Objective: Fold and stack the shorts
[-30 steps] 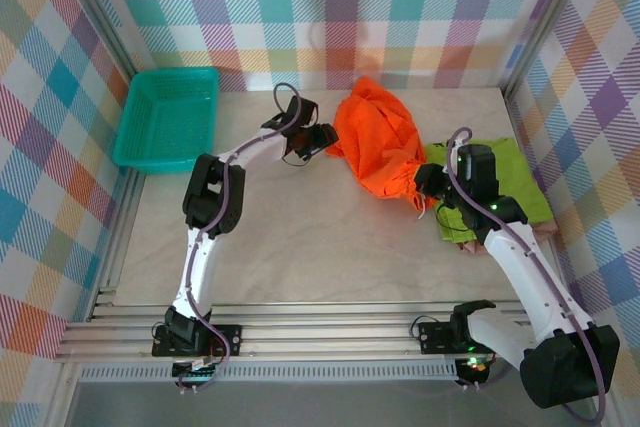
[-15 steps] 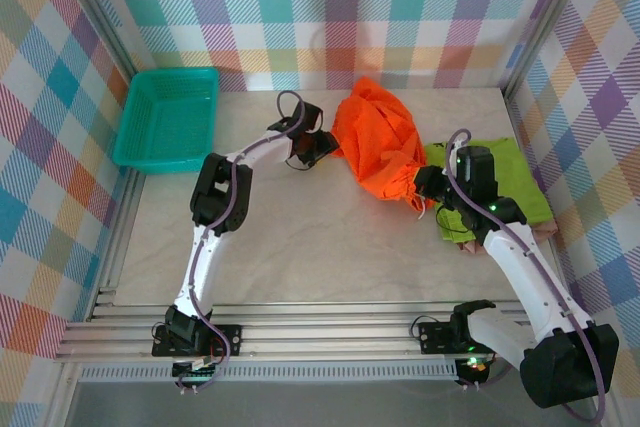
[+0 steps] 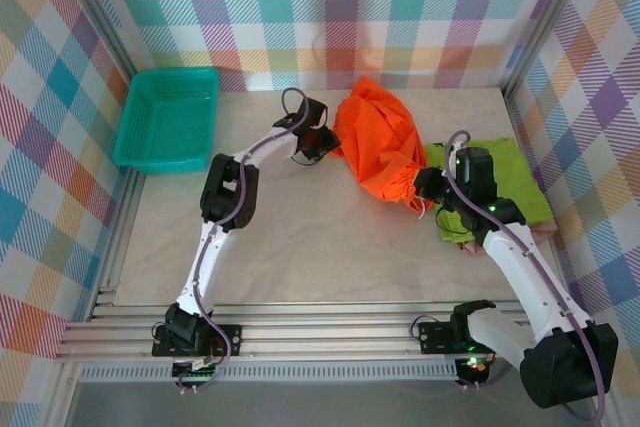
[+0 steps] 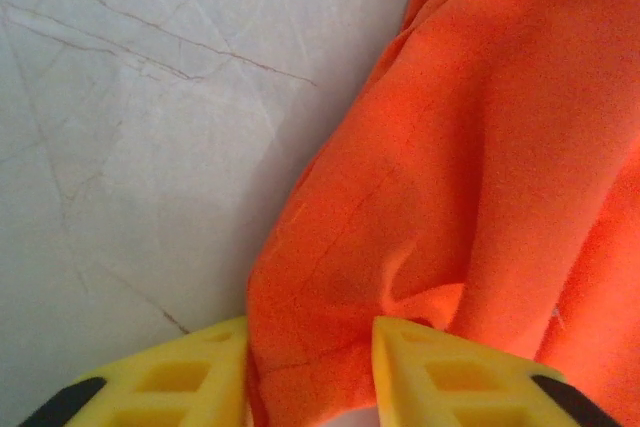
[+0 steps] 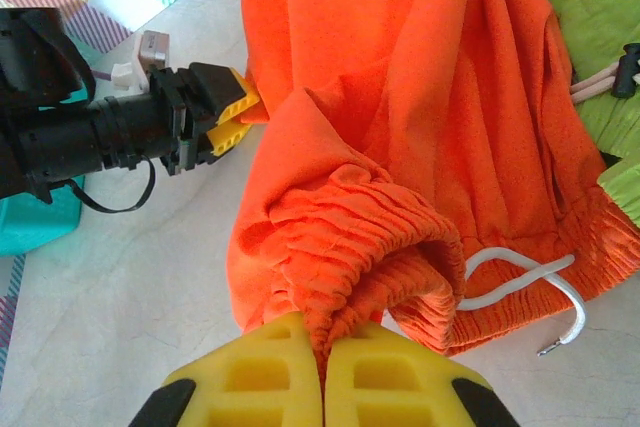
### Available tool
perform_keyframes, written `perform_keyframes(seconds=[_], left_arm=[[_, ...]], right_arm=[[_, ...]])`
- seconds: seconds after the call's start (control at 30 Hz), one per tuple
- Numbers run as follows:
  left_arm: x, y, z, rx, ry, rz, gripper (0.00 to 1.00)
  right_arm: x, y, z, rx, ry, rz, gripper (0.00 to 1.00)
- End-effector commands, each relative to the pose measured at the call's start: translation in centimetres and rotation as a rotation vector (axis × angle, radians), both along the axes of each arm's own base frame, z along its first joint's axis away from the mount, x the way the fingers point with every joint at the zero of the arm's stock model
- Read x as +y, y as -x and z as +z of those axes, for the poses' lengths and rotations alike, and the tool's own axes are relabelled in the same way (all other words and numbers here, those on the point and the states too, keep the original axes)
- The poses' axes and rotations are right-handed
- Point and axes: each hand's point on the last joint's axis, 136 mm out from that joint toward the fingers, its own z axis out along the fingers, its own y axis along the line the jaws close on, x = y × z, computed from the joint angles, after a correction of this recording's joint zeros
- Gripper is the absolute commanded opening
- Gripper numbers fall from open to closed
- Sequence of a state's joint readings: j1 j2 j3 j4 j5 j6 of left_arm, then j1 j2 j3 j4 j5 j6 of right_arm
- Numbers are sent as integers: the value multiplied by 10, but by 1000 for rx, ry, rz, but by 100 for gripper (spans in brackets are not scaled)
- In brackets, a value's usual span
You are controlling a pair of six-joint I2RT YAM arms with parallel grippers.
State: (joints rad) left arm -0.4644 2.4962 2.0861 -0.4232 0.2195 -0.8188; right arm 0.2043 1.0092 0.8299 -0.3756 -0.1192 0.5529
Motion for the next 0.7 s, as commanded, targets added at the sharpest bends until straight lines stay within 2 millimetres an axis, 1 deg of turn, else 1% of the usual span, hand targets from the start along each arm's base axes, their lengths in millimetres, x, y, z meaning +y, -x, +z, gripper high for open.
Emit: perform_keyframes(seconds=[0.0, 0.07, 0.2, 0.27, 0.37, 0.47, 0.57, 0.63, 0.67], left_arm=[[-7, 2, -1, 13, -2, -8, 31], [-6, -2, 3, 3, -14, -8, 28], [-6, -10, 13, -18, -24, -17, 10], [-3, -14, 24, -40, -41, -22, 0], [9, -20, 57, -99, -72, -22, 0], [25, -22, 110, -179, -76, -14, 0], [48, -19, 176, -277, -80, 3, 0], [71, -11, 230, -361, -82, 30, 0], [80, -7, 252, -394, -79, 43, 0]], right_arm=[[0, 1, -1, -6, 8, 2, 0], [0, 1, -1, -6, 9, 2, 0], [-1, 1, -1, -7, 11, 1, 0], [-1, 1, -1, -8, 17, 1, 0], [-2, 0, 5, -19, 28, 2, 0], [-3, -3, 16, -39, 44, 4, 0], [-2, -8, 35, -73, 54, 12, 0], [0, -14, 53, -104, 54, 23, 0], [1, -16, 61, -115, 54, 33, 0]])
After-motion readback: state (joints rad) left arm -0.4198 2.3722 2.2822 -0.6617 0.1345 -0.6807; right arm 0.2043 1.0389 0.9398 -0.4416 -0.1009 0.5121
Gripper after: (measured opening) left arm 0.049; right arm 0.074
